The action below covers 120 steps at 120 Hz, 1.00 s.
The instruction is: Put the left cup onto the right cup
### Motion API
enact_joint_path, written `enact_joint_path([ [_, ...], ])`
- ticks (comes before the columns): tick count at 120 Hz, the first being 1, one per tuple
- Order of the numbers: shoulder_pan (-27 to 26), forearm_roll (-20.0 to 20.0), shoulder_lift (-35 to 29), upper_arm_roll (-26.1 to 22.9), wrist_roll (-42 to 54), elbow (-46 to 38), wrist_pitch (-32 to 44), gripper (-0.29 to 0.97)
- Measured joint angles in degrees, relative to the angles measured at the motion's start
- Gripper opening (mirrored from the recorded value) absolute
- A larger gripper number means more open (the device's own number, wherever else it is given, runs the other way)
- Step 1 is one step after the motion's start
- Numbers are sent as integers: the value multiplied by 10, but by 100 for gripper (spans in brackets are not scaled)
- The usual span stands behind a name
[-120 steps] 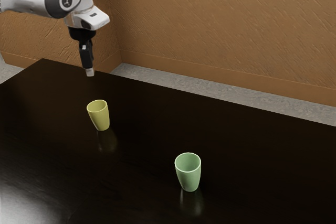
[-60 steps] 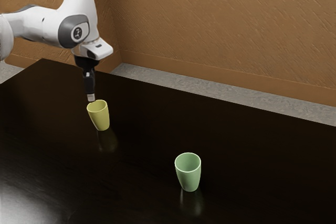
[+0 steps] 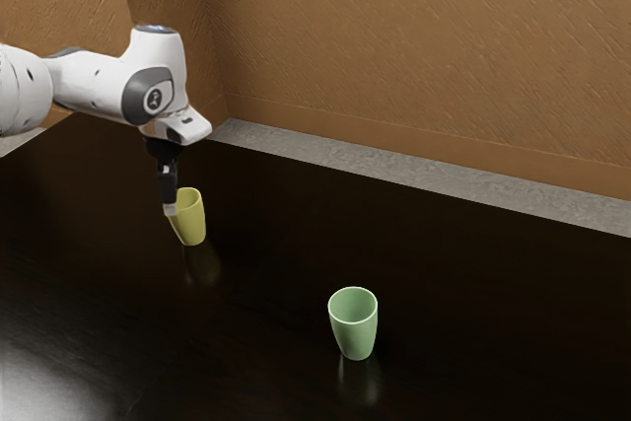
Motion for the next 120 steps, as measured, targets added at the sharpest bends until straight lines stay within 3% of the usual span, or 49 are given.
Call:
enact_joint_path([
  [68,2,18,66,0,39,38,32,65],
  [120,3,34,106,-2,55,45,64,11],
])
